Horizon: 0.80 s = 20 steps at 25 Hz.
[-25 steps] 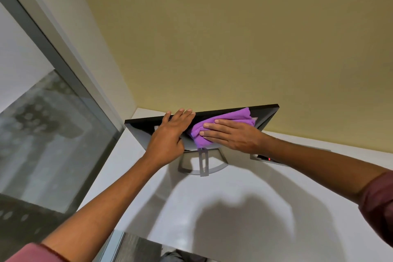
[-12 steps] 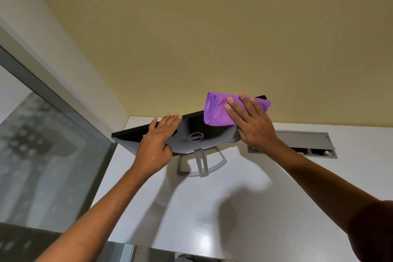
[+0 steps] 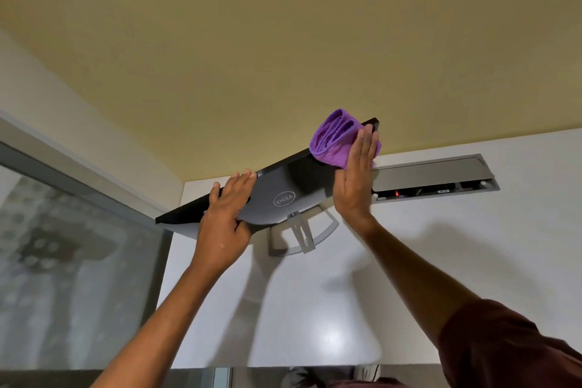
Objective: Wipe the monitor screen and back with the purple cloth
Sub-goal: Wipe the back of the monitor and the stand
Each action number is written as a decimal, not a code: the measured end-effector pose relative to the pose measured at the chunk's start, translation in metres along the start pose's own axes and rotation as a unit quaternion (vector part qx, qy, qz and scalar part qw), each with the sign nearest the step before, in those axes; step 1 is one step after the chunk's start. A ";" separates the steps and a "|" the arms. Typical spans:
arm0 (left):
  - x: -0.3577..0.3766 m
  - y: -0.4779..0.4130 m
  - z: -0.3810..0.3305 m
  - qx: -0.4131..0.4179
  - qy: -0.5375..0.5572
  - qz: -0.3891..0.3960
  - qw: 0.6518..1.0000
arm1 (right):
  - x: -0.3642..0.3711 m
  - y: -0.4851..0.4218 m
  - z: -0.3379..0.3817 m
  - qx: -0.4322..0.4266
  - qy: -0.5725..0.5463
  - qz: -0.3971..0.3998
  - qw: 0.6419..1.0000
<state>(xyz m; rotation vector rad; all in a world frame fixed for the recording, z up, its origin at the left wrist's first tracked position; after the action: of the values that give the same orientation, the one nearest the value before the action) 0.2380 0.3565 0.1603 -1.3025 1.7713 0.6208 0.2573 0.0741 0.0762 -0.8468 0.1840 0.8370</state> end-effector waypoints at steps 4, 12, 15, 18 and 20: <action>-0.001 -0.002 -0.001 0.007 -0.003 0.000 1.000 | 0.029 0.012 -0.013 0.165 -0.180 -0.085 0.966; -0.001 -0.001 0.001 0.004 -0.014 0.007 1.000 | 0.054 0.033 -0.051 0.514 -0.391 -0.154 0.748; 0.000 -0.002 0.002 -0.003 -0.016 0.013 1.000 | 0.058 0.031 -0.058 0.552 -0.410 -0.165 0.707; -0.001 -0.002 0.002 -0.005 -0.014 0.012 1.000 | 0.061 0.036 -0.063 0.615 -0.407 -0.157 0.657; -0.001 -0.001 0.001 -0.002 -0.015 0.010 1.000 | 0.067 0.041 -0.074 0.655 -0.408 -0.137 0.621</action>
<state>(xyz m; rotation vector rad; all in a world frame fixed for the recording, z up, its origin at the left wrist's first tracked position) 0.2399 0.3578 0.1607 -1.2737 1.7602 0.6530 0.2858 0.0749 -0.0285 0.9269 -0.1663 0.4985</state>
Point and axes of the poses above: each hand's wrist, its own y-axis away from the middle knuckle, its own x-axis out of the palm, z = x × y, the point moved 4 cm from there along -y, towards the middle knuckle, and after that the axes turned 6 degrees about -x, right-handed, at the moved point
